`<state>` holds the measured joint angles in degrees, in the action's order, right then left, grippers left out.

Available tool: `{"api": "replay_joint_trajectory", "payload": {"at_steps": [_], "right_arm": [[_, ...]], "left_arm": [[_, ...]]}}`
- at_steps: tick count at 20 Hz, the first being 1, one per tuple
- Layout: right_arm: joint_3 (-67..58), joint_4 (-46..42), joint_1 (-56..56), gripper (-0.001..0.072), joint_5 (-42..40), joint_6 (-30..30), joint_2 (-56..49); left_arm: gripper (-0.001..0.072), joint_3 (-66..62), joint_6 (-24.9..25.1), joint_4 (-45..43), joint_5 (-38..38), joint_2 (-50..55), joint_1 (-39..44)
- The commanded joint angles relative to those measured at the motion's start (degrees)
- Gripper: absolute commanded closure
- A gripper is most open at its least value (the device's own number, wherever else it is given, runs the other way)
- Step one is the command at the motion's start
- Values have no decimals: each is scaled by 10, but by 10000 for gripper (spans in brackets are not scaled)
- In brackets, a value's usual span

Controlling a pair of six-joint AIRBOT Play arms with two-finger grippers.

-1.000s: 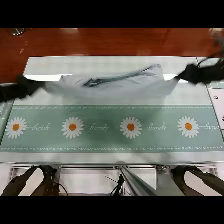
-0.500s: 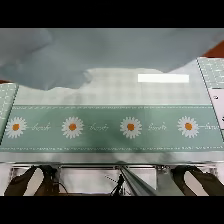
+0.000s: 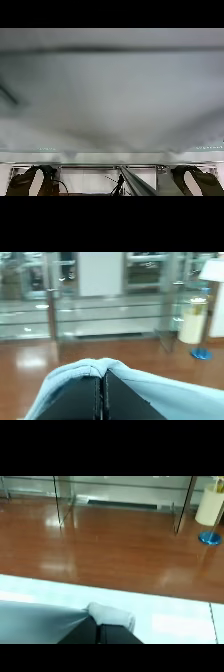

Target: Fold the shirts.

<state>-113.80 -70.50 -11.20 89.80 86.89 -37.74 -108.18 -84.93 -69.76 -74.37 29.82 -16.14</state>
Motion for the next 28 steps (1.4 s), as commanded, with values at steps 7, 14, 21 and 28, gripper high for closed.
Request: {"api": "replay_joint_trajectory", "payload": {"at_steps": [7,14,21,28], "right_arm": [[333,87,1,691,-50,-43,-12],[458,133,3,691,-279,-122,-283],[297,182,3,691,-322,-104,-571],[233,189,0,691,-266,-85,-644]], "left_arm": [[687,341,20,39,11,49,37],[687,450,20,98,223,324,96],[687,303,-63,98,265,594,140],[687,281,-68,98,199,651,131]]}}
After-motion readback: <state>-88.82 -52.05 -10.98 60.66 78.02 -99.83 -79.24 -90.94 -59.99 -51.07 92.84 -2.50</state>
